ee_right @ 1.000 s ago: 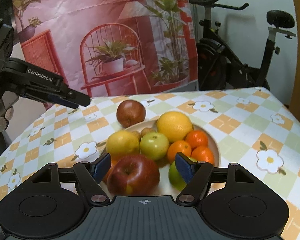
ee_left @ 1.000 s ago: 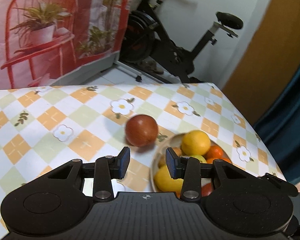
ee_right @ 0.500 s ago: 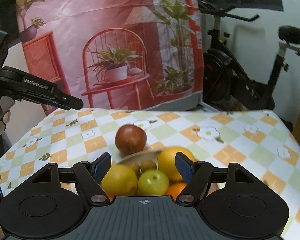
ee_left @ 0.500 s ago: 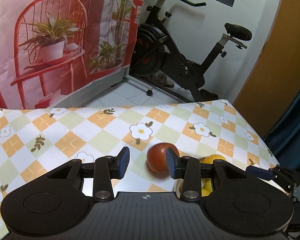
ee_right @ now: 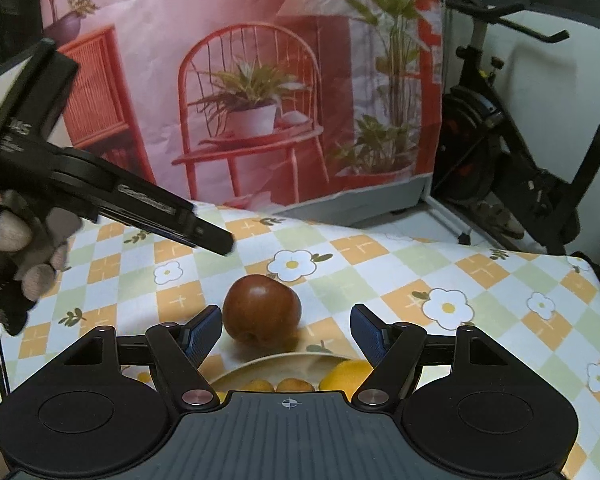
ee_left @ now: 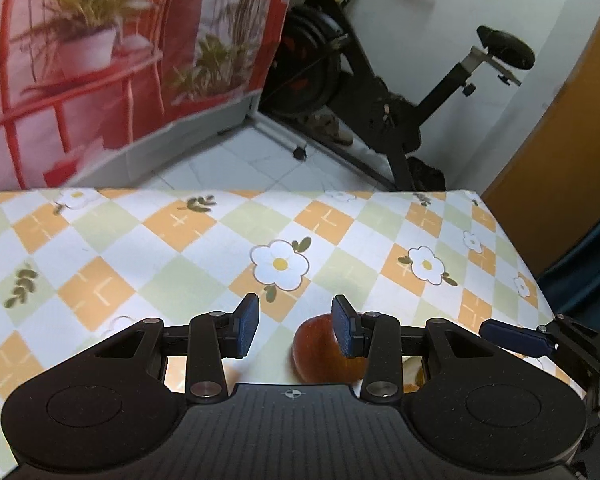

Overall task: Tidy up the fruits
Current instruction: 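Move both grippers toward the dark red apple beside the plate, then close the left gripper on the dark red apple while the right gripper also grips it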

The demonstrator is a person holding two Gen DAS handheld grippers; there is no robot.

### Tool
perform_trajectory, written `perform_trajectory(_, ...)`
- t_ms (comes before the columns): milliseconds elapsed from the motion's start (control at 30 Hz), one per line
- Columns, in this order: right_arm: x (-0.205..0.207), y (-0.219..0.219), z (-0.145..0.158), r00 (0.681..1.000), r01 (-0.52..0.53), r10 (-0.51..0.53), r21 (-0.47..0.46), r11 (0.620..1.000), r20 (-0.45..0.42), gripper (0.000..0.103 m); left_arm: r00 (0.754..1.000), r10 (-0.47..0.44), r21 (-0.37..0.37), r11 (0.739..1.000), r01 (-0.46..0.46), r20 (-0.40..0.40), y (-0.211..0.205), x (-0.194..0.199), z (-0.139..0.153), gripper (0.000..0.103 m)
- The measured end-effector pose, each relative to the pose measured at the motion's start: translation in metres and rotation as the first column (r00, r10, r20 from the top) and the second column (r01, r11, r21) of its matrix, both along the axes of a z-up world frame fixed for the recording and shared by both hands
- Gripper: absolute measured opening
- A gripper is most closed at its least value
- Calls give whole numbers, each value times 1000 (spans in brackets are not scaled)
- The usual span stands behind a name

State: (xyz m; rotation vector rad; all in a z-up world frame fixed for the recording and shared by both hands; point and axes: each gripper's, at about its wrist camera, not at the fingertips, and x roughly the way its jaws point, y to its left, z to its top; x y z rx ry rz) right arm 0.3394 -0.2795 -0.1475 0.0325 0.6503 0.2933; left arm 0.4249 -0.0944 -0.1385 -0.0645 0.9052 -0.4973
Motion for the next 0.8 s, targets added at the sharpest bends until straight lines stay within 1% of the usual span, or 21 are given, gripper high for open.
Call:
perform_trajectory(67,8,2,-3,1000,-8,8,-6,1000,-18,68,999,-22,-21,1000,22,-29,-3,7,-8,42)
perform_trajectory(167,15,3,-7,999,-19,19,2,1000,-44,68,997,-28,-40,999,25,-70,-5,15,-20,42)
perform_trajectory(333,25,7,-11,996,-37,37,1,999,-78,68,995,-54,-89,995,47,-86,-2,18,-25,43)
perform_trajectory(533,37,13,-14,992,-59,58,0,998,-115,68,990,-100,-95,991,91,-100,7,16,-25,44)
perform_trajectory(600,42,16,-15,990,-66,66,0,998,-127,68,988,-113,-102,989,102,-103,9,14,-26,46)
perform_trajectory(700,48,19,-17,986,-81,80,1,997,-147,68,985,-134,-115,986,121,-107,11,11,-27,46)
perform_trajectory(800,56,23,-22,979,-93,92,2,996,-180,67,983,-148,-113,984,136,-107,10,10,-27,46)
